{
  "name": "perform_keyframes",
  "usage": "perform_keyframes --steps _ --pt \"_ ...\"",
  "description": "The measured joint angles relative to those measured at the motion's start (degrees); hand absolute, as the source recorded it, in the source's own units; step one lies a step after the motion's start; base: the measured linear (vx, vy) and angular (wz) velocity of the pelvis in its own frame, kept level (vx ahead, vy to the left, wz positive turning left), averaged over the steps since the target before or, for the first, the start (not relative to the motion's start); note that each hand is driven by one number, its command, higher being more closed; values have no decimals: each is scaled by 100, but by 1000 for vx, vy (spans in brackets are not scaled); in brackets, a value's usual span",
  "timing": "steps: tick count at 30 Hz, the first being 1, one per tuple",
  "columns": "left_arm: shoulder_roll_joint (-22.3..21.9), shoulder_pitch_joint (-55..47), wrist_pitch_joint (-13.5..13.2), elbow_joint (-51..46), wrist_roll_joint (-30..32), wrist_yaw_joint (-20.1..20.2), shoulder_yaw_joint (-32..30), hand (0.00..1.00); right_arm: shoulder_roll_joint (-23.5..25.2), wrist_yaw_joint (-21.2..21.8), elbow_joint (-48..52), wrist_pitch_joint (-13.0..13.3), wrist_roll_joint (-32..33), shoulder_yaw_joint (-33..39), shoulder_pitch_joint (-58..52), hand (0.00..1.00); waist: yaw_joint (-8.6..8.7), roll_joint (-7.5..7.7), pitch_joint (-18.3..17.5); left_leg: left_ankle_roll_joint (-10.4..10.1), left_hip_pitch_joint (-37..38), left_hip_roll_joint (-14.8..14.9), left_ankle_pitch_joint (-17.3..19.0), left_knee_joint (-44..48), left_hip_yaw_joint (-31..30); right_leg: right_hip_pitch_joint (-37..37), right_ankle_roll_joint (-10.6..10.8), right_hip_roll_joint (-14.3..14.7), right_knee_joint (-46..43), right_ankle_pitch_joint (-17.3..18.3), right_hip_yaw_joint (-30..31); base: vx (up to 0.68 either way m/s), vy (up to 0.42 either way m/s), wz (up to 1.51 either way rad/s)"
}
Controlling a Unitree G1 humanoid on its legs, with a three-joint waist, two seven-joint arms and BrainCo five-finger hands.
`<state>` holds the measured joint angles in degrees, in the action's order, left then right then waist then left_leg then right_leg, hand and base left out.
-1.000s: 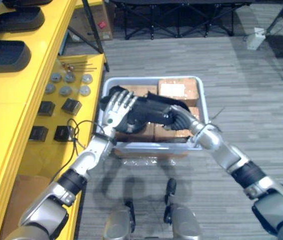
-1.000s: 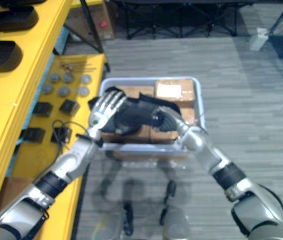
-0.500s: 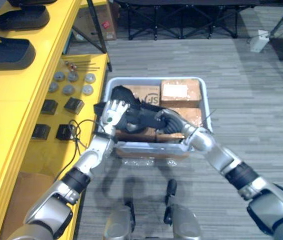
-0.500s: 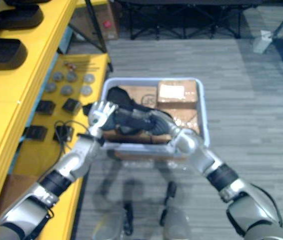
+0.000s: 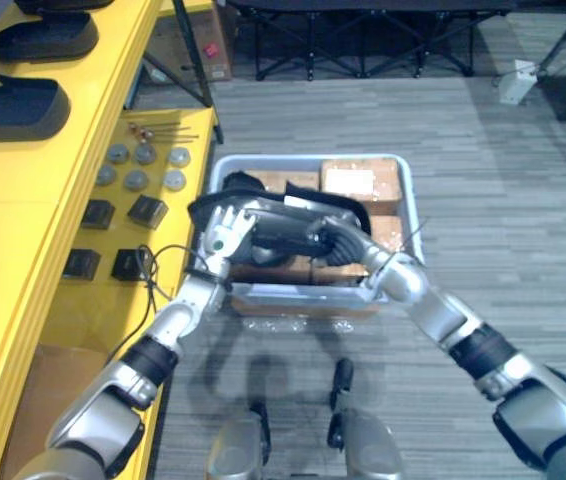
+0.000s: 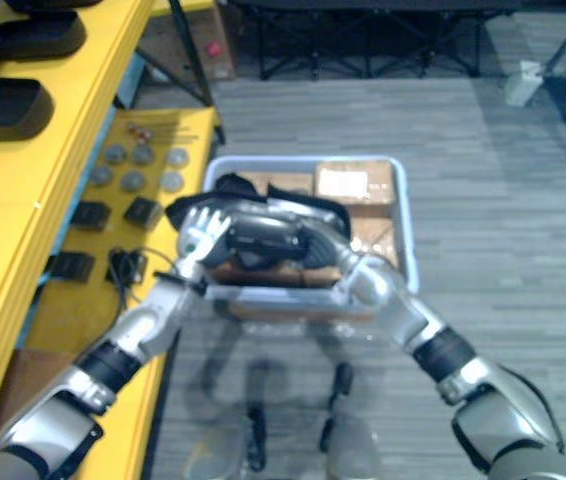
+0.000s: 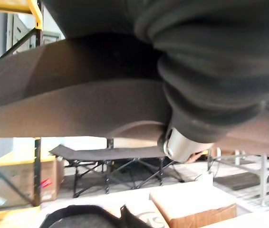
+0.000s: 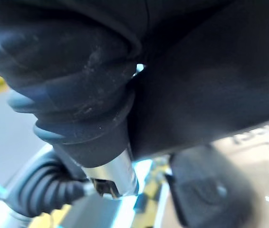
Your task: Walk over and take plastic housings, then place them on the shelf
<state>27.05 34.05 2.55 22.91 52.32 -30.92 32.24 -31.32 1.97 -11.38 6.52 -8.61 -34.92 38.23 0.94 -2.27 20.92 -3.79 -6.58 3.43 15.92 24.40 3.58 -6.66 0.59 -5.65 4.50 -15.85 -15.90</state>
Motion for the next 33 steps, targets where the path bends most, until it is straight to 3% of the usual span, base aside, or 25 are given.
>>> perform_keyframes --steps 10,17,19,21,26,27,31,33 --pt "41 25 -273 29 27 -263 -4 100 29 -395 199 213 266 4 35 0 -4 8 5 0 54 2 0 -27 1 52 0 -3 0 3 -3 0 0 0" --pt "42 190 -345 92 54 -263 -3 100 137 -447 247 350 1355 149 37 0 -8 81 46 1 57 2 -1 -27 -5 53 0 -3 0 2 -9 0 0 0" --pt "40 192 -343 106 55 -263 -3 100 175 -353 430 448 1876 254 37 0 -7 81 47 1 58 0 -1 -33 -5 53 1 -4 0 0 -10 0 0 0" --pt "37 192 -338 151 55 -262 -3 100 214 41 719 490 2803 378 47 0 -7 82 46 2 62 0 -2 -55 -9 68 2 -3 0 -1 -15 0 0 0" --pt "32 191 -318 203 56 -261 -4 100 311 550 880 552 3822 508 47 0 -7 87 44 5 98 -4 -7 -100 -6 89 2 -6 0 -1 -18 -2 7 0" --pt "3 189 -274 214 55 -259 -4 100 366 793 881 596 4279 548 40 0 -9 91 46 5 152 -6 -9 -120 3 104 2 -6 0 -1 -9 -13 44 -2" --pt "-63 189 -229 264 54 -259 -9 100 485 1283 1105 621 4992 732 -14 0 -5 121 49 15 189 -16 -29 -200 15 132 3 -13 0 2 0 -27 51 -1" --pt "-65 167 -194 319 53 -261 -8 100 598 1420 1341 770 5179 869 -201 0 -5 158 49 12 259 -11 -30 -224 31 148 1 -4 1 5 17 -16 44 -3"
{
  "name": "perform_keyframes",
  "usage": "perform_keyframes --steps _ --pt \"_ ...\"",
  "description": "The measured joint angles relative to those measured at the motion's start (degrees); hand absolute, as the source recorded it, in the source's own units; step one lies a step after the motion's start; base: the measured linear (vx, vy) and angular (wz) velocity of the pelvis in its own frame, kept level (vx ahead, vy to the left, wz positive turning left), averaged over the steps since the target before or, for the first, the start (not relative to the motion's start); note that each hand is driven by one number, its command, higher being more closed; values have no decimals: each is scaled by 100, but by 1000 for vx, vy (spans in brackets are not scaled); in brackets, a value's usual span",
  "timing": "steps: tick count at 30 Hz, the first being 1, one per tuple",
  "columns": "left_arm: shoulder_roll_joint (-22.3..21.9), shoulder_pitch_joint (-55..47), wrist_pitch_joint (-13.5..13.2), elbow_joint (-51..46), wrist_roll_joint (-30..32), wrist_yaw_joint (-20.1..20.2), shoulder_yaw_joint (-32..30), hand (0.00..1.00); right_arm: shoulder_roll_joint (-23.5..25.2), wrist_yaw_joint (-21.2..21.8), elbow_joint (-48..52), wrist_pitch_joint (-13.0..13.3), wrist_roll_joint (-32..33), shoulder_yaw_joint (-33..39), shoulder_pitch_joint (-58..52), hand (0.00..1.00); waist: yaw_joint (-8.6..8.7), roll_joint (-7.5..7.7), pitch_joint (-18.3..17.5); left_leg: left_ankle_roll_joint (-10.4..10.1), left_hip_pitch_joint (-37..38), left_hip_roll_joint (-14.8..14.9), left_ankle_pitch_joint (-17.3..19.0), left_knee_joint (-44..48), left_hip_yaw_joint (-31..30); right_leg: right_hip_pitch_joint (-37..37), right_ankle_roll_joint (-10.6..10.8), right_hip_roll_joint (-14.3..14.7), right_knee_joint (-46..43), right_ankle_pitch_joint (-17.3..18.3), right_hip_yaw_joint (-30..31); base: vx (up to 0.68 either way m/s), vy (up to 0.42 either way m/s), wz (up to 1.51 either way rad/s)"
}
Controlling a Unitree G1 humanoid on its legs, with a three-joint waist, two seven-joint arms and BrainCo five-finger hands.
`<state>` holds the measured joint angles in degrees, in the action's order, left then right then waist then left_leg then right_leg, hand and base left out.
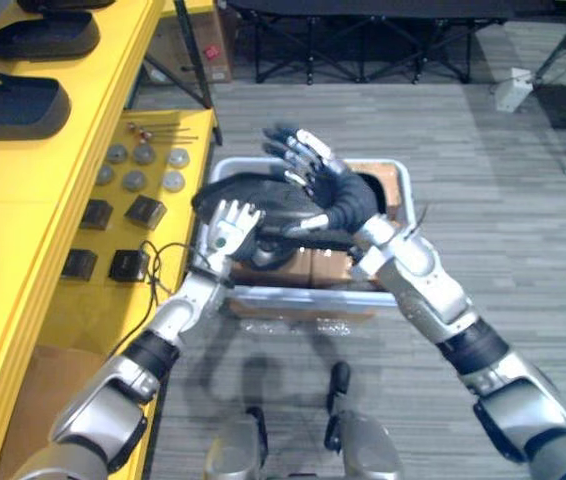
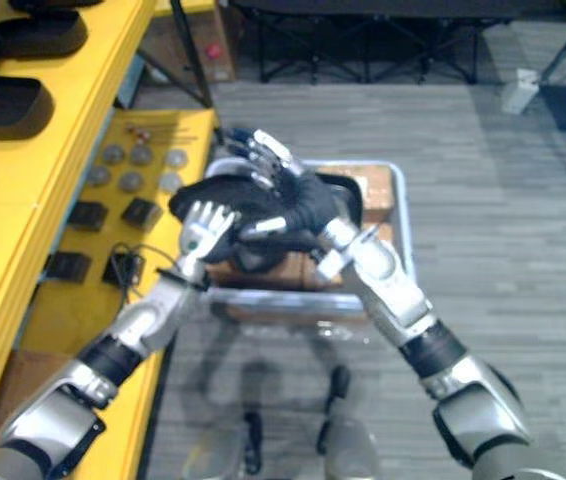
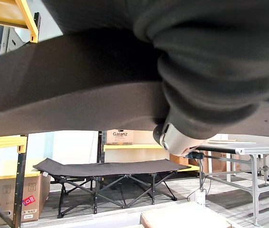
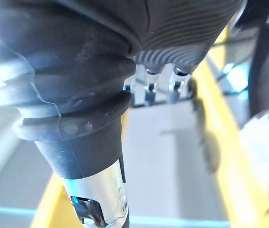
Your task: Walk over and take plastic housings, then place them on the shelf
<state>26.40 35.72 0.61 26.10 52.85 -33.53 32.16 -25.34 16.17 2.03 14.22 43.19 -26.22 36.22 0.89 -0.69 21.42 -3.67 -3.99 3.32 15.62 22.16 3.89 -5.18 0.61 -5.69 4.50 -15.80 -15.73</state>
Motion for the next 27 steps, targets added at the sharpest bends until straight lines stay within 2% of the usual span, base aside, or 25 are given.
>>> perform_keyframes --steps 2,4,5,6,7,8,9,12,15,16,17,18,22,24,25,27 --pt "-5 -27 84 45 -9 -7 -4 100 130 -54 42 162 -16 159 -185 0 7 14 -7 0 5 -1 -1 -18 22 13 0 -2 0 0 20 -29 49 -5" --pt "-5 -107 111 47 -35 -84 -83 100 261 -285 120 384 -129 412 -416 0 6 20 -8 7 28 -3 -5 -52 59 13 2 -7 3 2 39 -37 48 -7" --pt "-20 -251 113 43 -60 -222 -242 100 378 -441 186 580 -190 668 -603 0 3 22 -9 8 96 -1 -6 -81 106 13 2 -2 3 5 77 -24 50 -16" --pt "-45 -422 86 38 -74 -387 -444 100 467 -609 252 881 -241 984 -811 0 3 24 -10 8 107 2 -6 -115 150 13 2 7 4 5 135 -23 49 -18" --pt "-57 -496 83 37 -75 -456 -529 100 496 -655 302 1032 -239 1188 -934 0 8 25 -10 8 123 1 -6 -129 163 13 5 7 4 6 147 -14 51 -14" --pt "-62 -672 73 -42 -72 -577 -723 100 516 -754 455 1272 -232 1670 -1247 0 16 33 -15 9 160 -2 -6 -160 174 13 14 7 4 15 158 -6 62 -8" --pt "-58 -909 63 -216 -65 -697 -939 100 516 -737 574 1478 -147 2163 -1572 0 33 42 -20 8 201 -1 -5 -183 187 26 17 15 4 24 172 0 63 -6" --pt "-45 -1485 -70 -698 -50 -897 -1432 100 520 -609 686 1858 110 3092 -2269 0 137 99 -72 8 268 0 -5 -242 240 30 17 24 6 25 197 3 51 -8" --pt "-36 -1833 -303 -979 -10 -901 -1636 100 553 -449 717 1955 284 3550 -2801 0 156 134 -195 9 313 8 -3 -302 323 34 40 42 10 43 283 -21 43 -17" --pt "-29 -2018 -592 -1124 -14 -901 -1692 100 630 -373 719 1970 329 3806 -3103 0 170 139 -300 9 359 6 -3 -349 356 35 80 59 11 75 309 -25 24 -11" --pt "-30 -2137 -719 -1237 -20 -902 -1743 100 667 -333 720 1971 333 3879 -3209 0 172 138 -337 9 396 10 -3 -380 393 40 87 65 11 92 321 -28 35 -19" --pt "-32 -2429 -1066 -1523 -68 -915 -1832 100 755 -245 722 1972 329 4013 -3487 0 199 113 -455 11 418 24 1 -398 449 37 81 65 13 130 341 -20 37 -12" --pt "-52 -2875 -1634 -2206 -332 -1065 -1905 100 1024 -237 683 1912 315 4061 -4068 0 290 63 -567 11 437 30 1 -421 456 38 81 72 13 138 352 -20 18 -4" --pt "-234 -3178 -2009 -2621 -351 -1126 -2149 100 1239 -270 459 1889 174 4059 -4478 0 296 -9 -626 12 495 23 0 -469 488 49 99 73 28 158 389 -47 26 -8" --pt "-246 -3200 -2034 -2647 -351 -1131 -2163 100 1253 -275 429 1884 148 4057 -4516 0 297 -17 -636 12 495 23 0 -472 488 49 98 73 31 159 390 -50 30 -3" --pt "-271 -3535 -2321 -2997 -350 -1136 -2306 100 1442 -301 75 1831 92 3962 -4945 0 301 -114 -806 11 517 21 -2 -542 491 41 105 79 62 199 397 -20 13 0"
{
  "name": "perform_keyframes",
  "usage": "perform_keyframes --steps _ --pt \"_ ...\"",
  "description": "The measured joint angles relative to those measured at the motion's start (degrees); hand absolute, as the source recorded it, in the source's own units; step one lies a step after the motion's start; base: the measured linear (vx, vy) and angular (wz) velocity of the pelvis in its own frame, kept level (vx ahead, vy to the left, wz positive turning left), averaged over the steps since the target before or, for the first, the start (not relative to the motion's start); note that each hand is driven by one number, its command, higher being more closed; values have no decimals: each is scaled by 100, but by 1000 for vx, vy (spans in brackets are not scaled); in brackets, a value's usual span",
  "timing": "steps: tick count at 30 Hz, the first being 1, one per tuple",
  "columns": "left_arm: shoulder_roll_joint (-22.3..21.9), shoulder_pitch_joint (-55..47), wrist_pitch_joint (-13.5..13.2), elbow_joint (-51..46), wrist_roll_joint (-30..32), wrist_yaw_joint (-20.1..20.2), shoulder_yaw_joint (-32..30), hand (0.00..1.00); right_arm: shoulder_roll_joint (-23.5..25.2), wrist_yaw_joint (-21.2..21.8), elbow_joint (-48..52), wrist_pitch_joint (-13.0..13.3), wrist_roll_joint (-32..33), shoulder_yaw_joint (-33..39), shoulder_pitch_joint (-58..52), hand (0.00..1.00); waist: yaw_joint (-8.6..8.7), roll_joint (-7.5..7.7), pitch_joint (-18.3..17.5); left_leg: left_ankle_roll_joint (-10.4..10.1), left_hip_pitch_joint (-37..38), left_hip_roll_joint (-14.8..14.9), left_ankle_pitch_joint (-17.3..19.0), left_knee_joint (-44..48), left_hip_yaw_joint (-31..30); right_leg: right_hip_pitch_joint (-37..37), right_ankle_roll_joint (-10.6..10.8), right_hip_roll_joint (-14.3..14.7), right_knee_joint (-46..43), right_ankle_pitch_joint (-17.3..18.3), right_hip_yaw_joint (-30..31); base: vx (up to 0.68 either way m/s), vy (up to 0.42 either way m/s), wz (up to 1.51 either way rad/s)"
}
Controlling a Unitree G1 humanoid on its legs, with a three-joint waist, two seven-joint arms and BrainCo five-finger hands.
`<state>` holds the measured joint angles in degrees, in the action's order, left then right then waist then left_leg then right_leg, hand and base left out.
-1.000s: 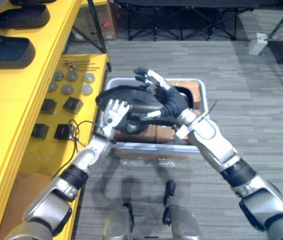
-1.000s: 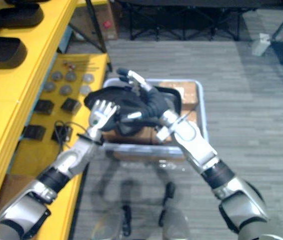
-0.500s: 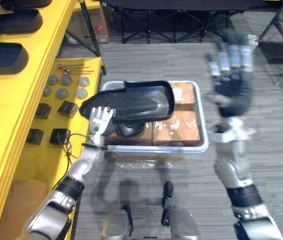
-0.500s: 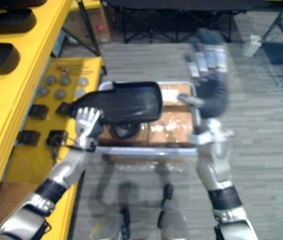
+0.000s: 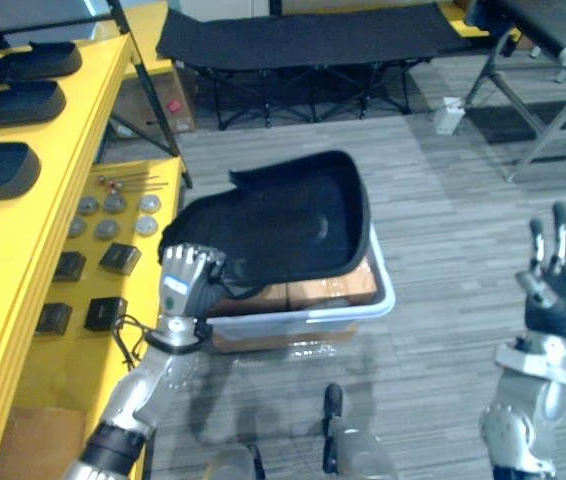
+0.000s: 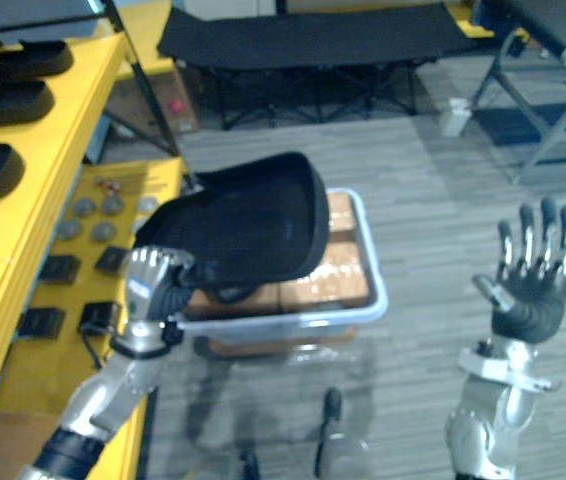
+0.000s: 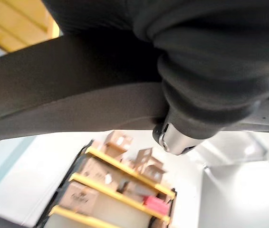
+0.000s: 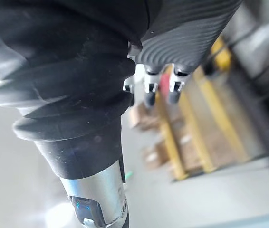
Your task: Walk over and take plastic housings, then place them on the shelf
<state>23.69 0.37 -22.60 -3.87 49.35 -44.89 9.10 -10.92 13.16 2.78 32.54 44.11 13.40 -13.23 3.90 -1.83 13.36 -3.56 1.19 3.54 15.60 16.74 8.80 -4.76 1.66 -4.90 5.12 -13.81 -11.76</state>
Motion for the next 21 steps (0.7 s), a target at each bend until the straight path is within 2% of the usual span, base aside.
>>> perform_keyframes --steps 1,3,6,10,13,16,19,21 --pt "1 -75 -60 -63 0 0 -19 100 38 7 -21 0 -5 -20 -72 0 0 -22 -24 -3 19 -3 -4 -23 2 2 -11 0 0 13 2 -10 29 -3" --pt "2 -255 -345 -185 -2 29 -67 100 87 164 -102 -6 6 -41 -179 0 -1 -82 -84 -4 78 -6 -7 -61 23 35 -13 3 1 33 29 -7 35 -4" --pt "65 -280 -636 -302 -62 129 -175 100 85 438 -107 -47 0 -74 -167 0 -10 -64 -138 -3 77 -12 -7 -62 8 41 -13 -2 2 34 19 -12 18 1" --pt "292 -280 -732 -594 -254 453 -220 100 0 596 -98 -228 11 -243 -49 0 -68 -43 -165 5 78 -23 -14 -62 -51 81 -10 -20 2 48 -68 -20 22 9" --pt "467 -319 -634 -781 -396 607 -450 100 -215 732 -80 -429 22 -560 265 0 -161 -72 -183 26 68 -81 -93 -138 -201 114 13 -85 2 37 -200 -9 25 20" --pt "464 -575 -332 -1046 -448 677 -824 100 -329 826 -77 -563 137 -1027 529 0 -256 -93 -198 33 72 -133 -175 -242 -460 216 21 -155 6 70 -463 0 16 50" --pt "444 -1022 10 -1340 -456 734 -1150 100 -363 825 -87 -688 133 -1702 900 0 -589 -135 -264 43 61 -172 -252 -314 -745 345 47 -215 8 117 -773 19 6 49" --pt "366 -1267 142 -1481 -455 748 -1349 100 -361 801 -122 -782 128 -2081 1165 0 -730 -146 -276 57 54 -230 -303 -361 -992 455 64 -252 9 151 -1008 30 -8 58"
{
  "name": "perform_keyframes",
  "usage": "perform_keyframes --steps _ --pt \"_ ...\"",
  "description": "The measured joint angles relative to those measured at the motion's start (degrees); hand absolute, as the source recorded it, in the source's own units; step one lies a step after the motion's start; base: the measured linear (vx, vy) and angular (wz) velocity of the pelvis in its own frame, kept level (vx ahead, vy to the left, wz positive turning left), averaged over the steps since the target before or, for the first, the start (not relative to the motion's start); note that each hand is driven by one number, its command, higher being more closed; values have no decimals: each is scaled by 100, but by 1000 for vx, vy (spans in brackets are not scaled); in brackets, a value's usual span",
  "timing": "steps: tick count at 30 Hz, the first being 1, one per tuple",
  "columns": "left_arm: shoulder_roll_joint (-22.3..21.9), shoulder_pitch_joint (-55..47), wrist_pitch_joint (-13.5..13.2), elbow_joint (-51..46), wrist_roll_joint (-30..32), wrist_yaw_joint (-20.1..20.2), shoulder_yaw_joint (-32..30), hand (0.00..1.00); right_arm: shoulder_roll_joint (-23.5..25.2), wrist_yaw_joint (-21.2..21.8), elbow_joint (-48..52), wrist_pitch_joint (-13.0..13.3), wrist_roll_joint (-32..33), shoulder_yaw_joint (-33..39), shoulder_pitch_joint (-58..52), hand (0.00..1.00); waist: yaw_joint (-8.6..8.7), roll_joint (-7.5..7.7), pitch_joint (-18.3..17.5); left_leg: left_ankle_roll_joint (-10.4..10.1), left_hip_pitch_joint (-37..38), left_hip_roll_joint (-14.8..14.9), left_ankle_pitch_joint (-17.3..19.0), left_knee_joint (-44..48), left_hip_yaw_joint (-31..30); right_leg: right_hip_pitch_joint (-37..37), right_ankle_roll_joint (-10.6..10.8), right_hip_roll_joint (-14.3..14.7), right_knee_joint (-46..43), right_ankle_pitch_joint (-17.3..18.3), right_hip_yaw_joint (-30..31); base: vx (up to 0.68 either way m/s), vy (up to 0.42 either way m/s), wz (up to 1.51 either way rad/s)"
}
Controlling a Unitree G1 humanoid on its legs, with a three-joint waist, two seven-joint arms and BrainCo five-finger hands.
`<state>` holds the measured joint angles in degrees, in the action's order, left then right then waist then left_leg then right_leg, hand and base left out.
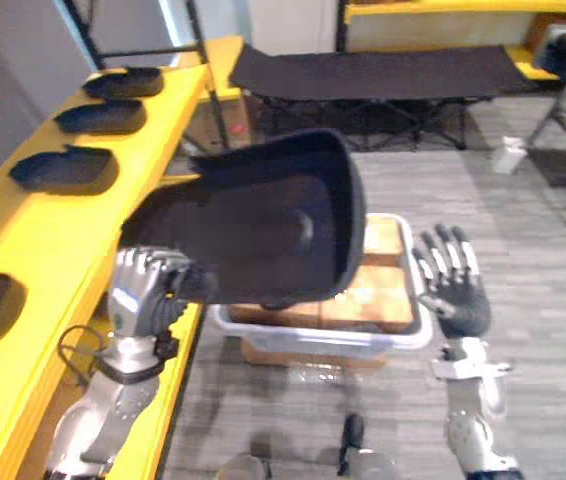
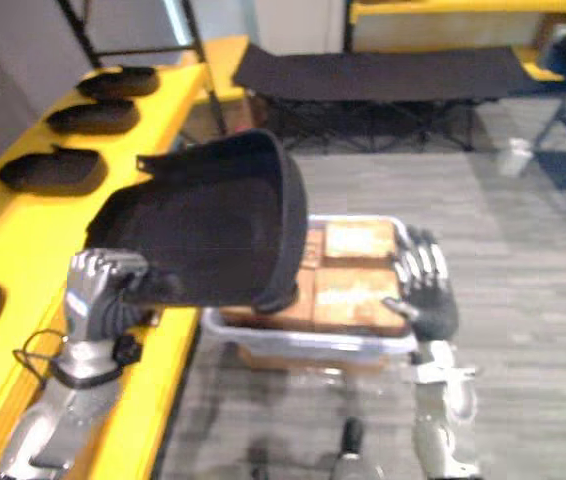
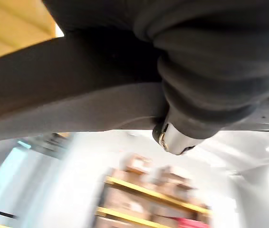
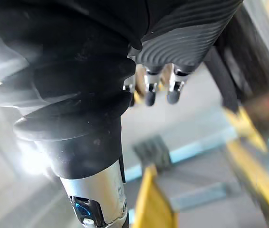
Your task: Walk over and take plastic housings, then place them on the shelf
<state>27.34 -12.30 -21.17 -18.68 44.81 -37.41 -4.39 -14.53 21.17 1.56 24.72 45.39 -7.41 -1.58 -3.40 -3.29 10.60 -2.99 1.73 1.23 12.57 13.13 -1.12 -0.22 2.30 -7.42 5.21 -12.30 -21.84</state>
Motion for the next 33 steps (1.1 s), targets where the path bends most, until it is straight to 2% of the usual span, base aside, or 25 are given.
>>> perform_keyframes --steps 4,8,11,15,17,18,19,22,25,26,27,29,31,33 --pt "-436 -484 142 -288 -162 -2 -493 100 55 -56 -211 -36 -27 -670 364 0 -406 38 -139 36 -134 -110 -117 -75 -366 71 35 -127 -2 41 -399 37 16 63" --pt "-1032 -958 164 -537 -228 -59 -966 100 251 -622 -714 -29 -577 -1235 653 0 -841 121 -184 64 -176 -218 -165 -68 -775 250 83 -219 -3 86 -779 18 30 51" --pt "-1328 -1219 10 -619 -230 -222 -1127 100 427 -1019 -740 -27 -933 -1339 698 0 -972 209 -223 80 -179 -276 -184 -73 -911 348 111 -274 -41 130 -906 10 34 30" --pt "-1537 -1278 -284 -754 -347 -247 -1264 100 450 -1135 -742 -28 -1038 -1211 661 0 -943 316 -286 90 -182 -287 -184 -82 -925 359 122 -291 -53 223 -929 -4 23 4" --pt "-1654 -1256 -373 -853 -400 -249 -1358 100 454 -1121 -745 -28 -1048 -1074 594 0 -848 339 -300 89 -172 -273 -184 -99 -897 340 112 -277 -54 231 -897 -7 24 -9" --pt "-1702 -1246 -380 -864 -409 -251 -1352 100 456 -1098 -745 -28 -1048 -1003 554 0 -835 340 -301 88 -158 -260 -183 -113 -844 315 111 -267 -54 230 -837 17 56 -26" --pt "-1886 -1189 -305 -863 -661 -293 -1356 100 442 -761 -756 -104 -1021 -748 369 0 -792 365 -299 78 -157 -216 -176 -153 -781 257 89 -225 -56 243 -773 20 57 -21" --pt "-1938 -1188 -216 -863 -830 -303 -1359 100 444 -729 -756 -106 -1021 -737 370 0 -809 404 -275 78 -153 -219 -176 -164 -799 269 90 -236 -57 243 -787 8 44 3" --pt "-1962 -1131 -223 -863 -839 -326 -1251 100 516 -718 -720 -133 -1020 -550 198 0 -787 502 -173 111 -176 -297 -211 -176 -1040 441 178 -242 -59 366 -991 11 13 52" --pt "-2059 -1061 -293 -862 -897 -292 -1193 100 566 -752 -633 -156 -1032 -404 -56 0 -730 571 -137 121 -207 -363 -240 -172 -1294 549 265 -272 -59 457 -1179 38 -4 96" --pt "-2173 -1058 -345 -862 -960 -287 -1132 100 575 -751 -556 -152 -1026 -299 -280 0 -707 605 -88 169 -204 -360 -233 -177 -1296 642 295 -327 -64 485 -1340 32 21 92" --pt "-2388 -1190 -431 -863 -1085 -311 -1082 100 554 -745 -528 -153 -1015 -241 -502 0 -729 595 -44 147 -188 -357 -248 -180 -1230 656 324 -422 -303 594 -1422 38 63 46" --pt "-2388 -1223 -432 -866 -1065 -329 -1056 100 572 -736 -527 -153 -1020 -264 -447 0 -688 585 -38 151 -189 -446 -268 -180 -1246 634 359 -582 -549 692 -1442 88 134 28" --pt "-2268 -1088 -431 -872 -1038 -330 -912 100 570 -746 -527 -149 -1094 -335 -365 0 -656 585 -38 177 -195 -579 -310 -184 -1367 612 280 -733 -793 856 -1373 84 125 40"
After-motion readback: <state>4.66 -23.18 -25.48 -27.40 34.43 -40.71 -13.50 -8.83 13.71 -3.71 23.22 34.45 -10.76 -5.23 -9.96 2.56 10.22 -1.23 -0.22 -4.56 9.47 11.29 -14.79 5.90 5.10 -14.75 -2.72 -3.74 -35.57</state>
